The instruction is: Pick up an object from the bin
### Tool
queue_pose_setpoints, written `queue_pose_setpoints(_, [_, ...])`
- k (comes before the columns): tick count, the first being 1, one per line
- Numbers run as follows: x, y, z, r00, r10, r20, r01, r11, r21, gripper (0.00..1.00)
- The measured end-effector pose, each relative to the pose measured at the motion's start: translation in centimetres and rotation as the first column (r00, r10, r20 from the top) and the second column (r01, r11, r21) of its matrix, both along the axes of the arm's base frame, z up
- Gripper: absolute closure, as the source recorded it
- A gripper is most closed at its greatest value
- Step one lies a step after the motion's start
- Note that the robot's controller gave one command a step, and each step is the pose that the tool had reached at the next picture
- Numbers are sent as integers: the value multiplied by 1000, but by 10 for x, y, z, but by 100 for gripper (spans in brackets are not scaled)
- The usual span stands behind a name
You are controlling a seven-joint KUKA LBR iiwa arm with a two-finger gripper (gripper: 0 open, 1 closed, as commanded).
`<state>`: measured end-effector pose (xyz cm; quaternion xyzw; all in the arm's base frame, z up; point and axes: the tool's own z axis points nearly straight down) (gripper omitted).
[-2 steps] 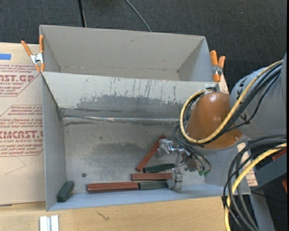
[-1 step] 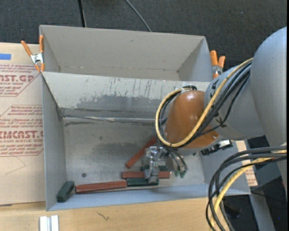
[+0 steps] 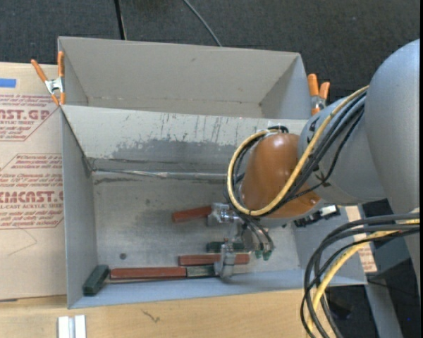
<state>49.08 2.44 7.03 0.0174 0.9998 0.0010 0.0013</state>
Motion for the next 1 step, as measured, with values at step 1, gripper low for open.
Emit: queue_pose_setpoints(1, [0,0,2,1000,1,-5,-1,1000,0,100])
